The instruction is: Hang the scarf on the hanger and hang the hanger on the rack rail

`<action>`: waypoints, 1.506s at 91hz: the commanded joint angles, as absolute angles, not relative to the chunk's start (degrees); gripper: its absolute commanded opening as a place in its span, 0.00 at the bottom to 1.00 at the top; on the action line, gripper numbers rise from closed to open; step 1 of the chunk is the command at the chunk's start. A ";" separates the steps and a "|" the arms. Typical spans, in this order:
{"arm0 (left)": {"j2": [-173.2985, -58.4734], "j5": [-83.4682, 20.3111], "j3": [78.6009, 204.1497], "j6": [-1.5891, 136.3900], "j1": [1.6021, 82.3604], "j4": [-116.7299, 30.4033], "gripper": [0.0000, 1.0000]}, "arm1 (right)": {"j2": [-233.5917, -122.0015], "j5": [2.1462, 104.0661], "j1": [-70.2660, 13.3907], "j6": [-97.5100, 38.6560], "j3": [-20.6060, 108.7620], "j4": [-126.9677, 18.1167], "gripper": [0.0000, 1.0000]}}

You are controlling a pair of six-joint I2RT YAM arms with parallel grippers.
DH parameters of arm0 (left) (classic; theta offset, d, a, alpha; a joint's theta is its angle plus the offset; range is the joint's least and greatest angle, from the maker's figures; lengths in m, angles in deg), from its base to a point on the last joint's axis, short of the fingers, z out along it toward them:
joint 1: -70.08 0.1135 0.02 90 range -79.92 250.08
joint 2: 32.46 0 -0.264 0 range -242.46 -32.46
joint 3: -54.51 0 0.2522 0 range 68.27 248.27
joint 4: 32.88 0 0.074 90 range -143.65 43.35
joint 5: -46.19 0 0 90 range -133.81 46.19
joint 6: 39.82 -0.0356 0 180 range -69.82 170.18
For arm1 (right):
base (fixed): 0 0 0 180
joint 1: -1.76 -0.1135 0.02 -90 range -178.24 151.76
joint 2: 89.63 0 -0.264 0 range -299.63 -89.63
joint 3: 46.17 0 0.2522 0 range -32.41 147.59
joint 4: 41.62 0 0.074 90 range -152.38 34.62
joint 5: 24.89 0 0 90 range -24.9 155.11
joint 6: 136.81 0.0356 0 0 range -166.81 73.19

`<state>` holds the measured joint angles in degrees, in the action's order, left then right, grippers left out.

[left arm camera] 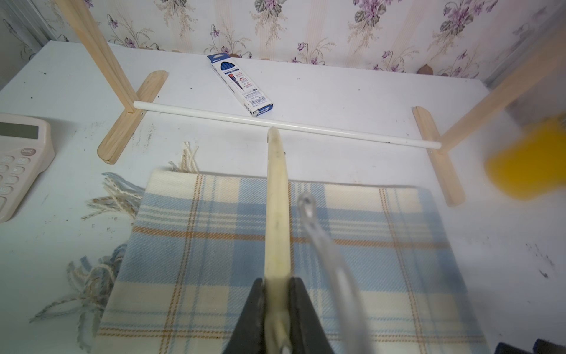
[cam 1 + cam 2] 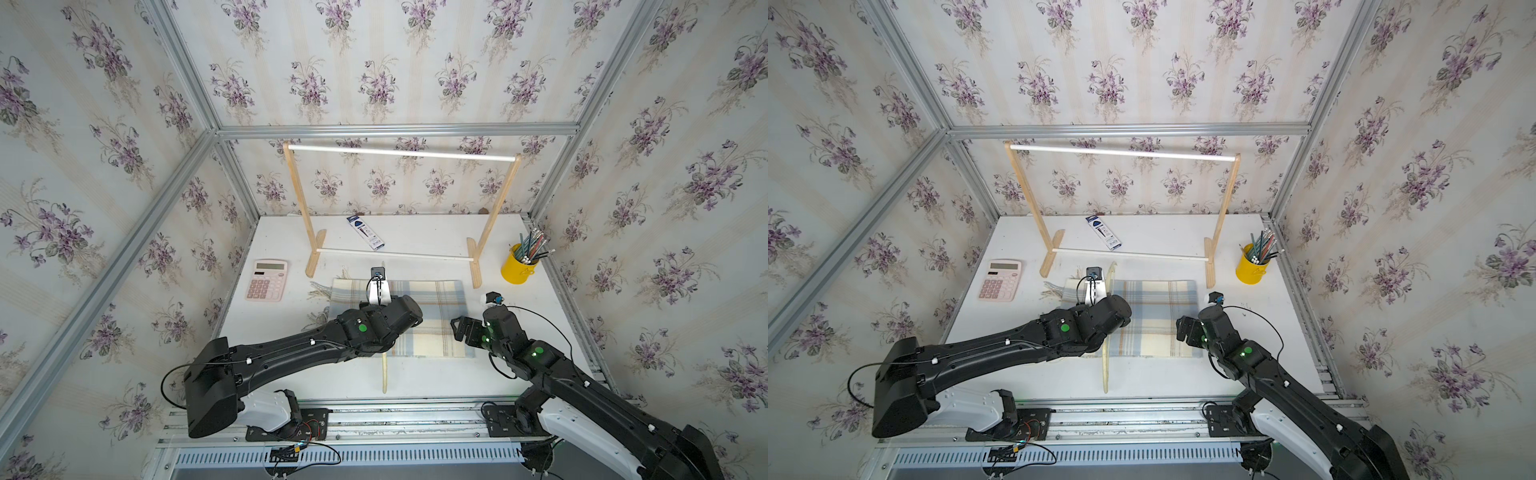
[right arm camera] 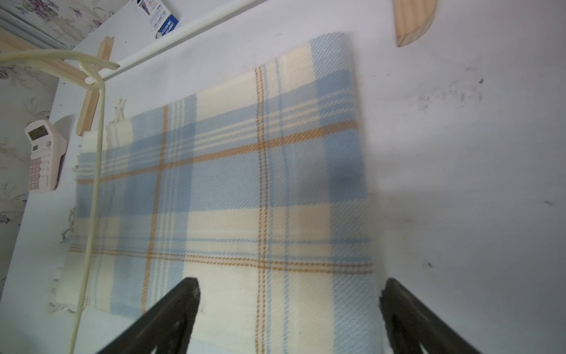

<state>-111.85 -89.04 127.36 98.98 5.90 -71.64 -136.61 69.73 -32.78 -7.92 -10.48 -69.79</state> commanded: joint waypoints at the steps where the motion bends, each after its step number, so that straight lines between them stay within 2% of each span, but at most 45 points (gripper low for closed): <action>1: -112.81 -91.45 127.59 102.54 5.83 -64.17 0.00 | -138.43 66.74 -32.51 -9.60 -10.18 -66.01 0.96; 34: -123.36 -85.53 134.80 101.74 5.70 -64.79 0.00 | -140.42 67.88 -32.06 -11.07 -11.11 -64.75 0.97; 56: -124.88 -86.02 135.32 100.46 5.72 -65.35 0.00 | -139.76 68.05 -29.90 -11.55 -12.68 -65.13 0.97; 72: -126.41 -86.90 135.95 99.85 5.73 -65.96 0.00 | -141.14 65.42 -24.94 -11.89 -13.78 -63.45 0.97; 95: -127.15 -89.31 136.73 98.71 5.95 -68.15 0.00 | -144.23 63.79 -23.82 -12.14 -12.78 -63.84 0.94; 137: -129.48 -86.51 136.43 100.71 7.23 -70.46 0.00 | -151.35 61.36 -21.84 -14.81 -7.24 -70.63 0.90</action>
<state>-129.69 -86.75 136.39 100.16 6.97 -69.28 -149.66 62.73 -22.55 -12.79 -8.10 -68.24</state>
